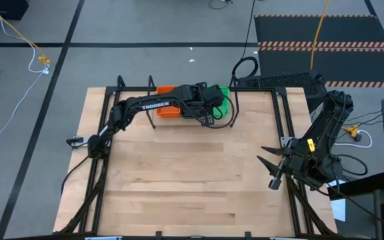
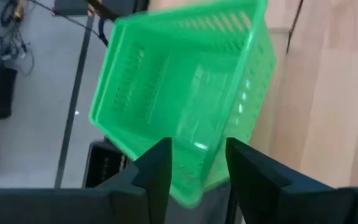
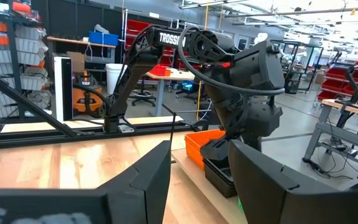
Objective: Stack baskets on shelf by color
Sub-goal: Stack the green basket on top of the green baskets on the shelf
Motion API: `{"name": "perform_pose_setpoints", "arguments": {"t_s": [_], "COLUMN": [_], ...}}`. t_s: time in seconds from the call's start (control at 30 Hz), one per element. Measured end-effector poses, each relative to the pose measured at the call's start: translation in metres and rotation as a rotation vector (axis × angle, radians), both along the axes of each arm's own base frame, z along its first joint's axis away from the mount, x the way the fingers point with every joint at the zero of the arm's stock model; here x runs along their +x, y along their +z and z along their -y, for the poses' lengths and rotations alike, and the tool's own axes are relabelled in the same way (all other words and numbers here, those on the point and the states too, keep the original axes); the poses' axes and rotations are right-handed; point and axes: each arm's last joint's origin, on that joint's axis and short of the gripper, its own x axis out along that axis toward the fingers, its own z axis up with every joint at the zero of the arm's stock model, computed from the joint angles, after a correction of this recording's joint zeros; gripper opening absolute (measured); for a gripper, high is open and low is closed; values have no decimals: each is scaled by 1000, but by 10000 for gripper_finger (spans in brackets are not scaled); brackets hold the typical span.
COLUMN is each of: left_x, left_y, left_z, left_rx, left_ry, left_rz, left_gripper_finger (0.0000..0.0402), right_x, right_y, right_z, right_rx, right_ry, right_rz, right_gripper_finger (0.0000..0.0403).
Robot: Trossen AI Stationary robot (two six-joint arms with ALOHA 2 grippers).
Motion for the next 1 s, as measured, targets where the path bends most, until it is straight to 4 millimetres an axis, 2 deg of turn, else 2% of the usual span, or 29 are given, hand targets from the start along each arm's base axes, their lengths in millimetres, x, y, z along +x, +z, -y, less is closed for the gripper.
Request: {"name": "perform_pose_setpoints", "arguments": {"t_s": [0.17, 0.3, 0.57, 0.63, 0.83, 1.0], "left_x": [7, 11, 15, 15, 13, 11], "left_y": [-10, -11, -10, -10, -10, -11], "left_z": [7, 15, 25, 26, 20, 13], "left_rx": [49, 127, 148, 152, 162, 160], "left_ry": [-23, -30, -49, -56, -62, -46], "left_rz": [-14, -14, 4, 0, -19, -24], "left_gripper_finger": [141, 95, 11, 11, 42, 46], "right_x": [0, 0, 0, 0, 0, 0], "right_y": [0, 0, 0, 0, 0, 0], "right_z": [0, 0, 0, 0, 0, 0], "right_rx": [3, 2, -1, -1, -1, -1], "right_ry": [0, 0, 0, 0, 0, 0], "right_rz": [1, 1, -1, -1, 0, 0], "right_gripper_finger": [155, 155, 155, 155, 155, 155]}}
